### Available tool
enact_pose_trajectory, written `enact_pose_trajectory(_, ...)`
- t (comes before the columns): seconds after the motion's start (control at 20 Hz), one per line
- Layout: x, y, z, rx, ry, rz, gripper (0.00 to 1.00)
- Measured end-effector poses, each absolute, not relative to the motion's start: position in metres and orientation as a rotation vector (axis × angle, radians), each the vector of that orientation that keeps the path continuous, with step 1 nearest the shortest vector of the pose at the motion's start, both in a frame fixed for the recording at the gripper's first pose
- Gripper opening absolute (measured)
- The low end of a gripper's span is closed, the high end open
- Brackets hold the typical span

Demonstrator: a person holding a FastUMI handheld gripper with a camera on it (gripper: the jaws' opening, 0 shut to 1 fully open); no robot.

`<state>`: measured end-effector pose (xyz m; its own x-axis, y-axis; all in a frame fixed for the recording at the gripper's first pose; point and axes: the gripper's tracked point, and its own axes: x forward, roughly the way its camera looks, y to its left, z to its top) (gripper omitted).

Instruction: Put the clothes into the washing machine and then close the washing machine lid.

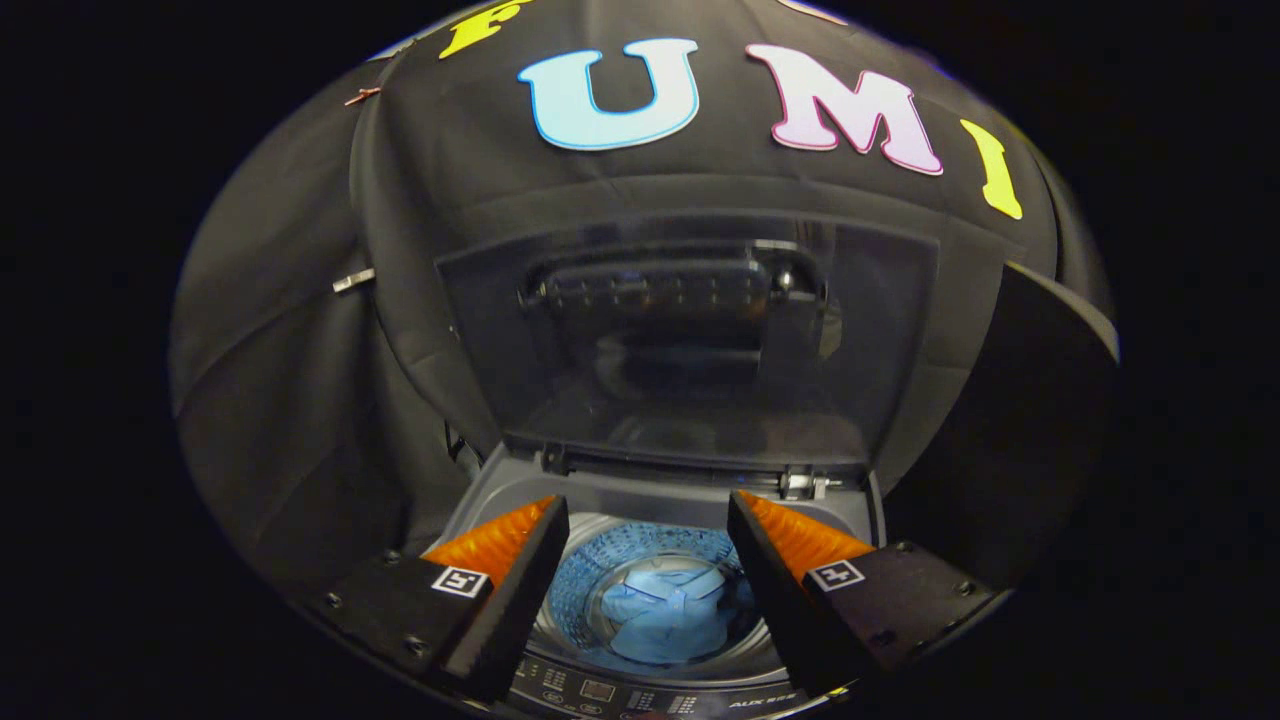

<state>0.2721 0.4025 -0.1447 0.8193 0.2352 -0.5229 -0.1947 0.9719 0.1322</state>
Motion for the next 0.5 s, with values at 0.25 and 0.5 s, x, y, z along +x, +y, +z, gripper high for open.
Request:
enact_pose_trajectory(0.25, 0.28, 0.401, -0.097, 0.075, 0.521, 0.223, 1.0)
enact_pose_trajectory(0.5, 0.297, 0.407, -0.069, 0.07, 0.482, 0.218, 1.0)
